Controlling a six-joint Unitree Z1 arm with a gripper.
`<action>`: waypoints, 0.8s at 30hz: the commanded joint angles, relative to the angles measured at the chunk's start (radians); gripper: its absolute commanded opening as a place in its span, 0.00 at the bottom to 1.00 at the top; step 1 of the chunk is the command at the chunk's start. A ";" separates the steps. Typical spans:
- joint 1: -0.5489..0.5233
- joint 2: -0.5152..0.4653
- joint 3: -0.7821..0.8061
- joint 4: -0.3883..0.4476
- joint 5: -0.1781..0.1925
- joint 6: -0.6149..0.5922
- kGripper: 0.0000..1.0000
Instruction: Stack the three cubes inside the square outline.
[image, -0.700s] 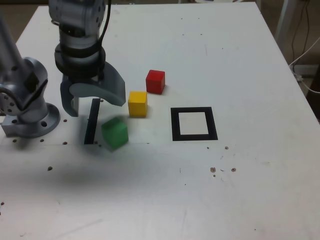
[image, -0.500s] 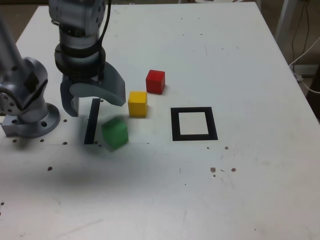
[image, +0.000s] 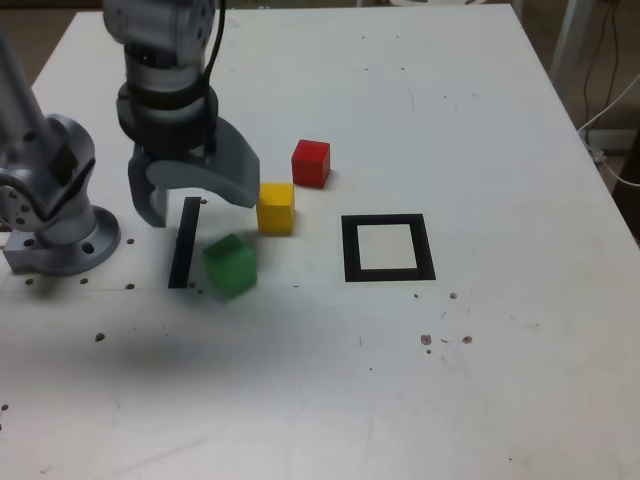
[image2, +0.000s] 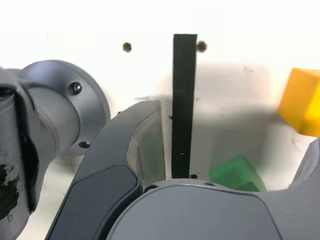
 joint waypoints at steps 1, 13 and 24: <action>0.029 0.017 -0.019 0.005 0.008 0.035 0.99; 0.292 0.115 -0.197 0.007 0.060 0.354 0.99; 0.403 0.264 -0.305 -0.043 0.093 0.503 0.98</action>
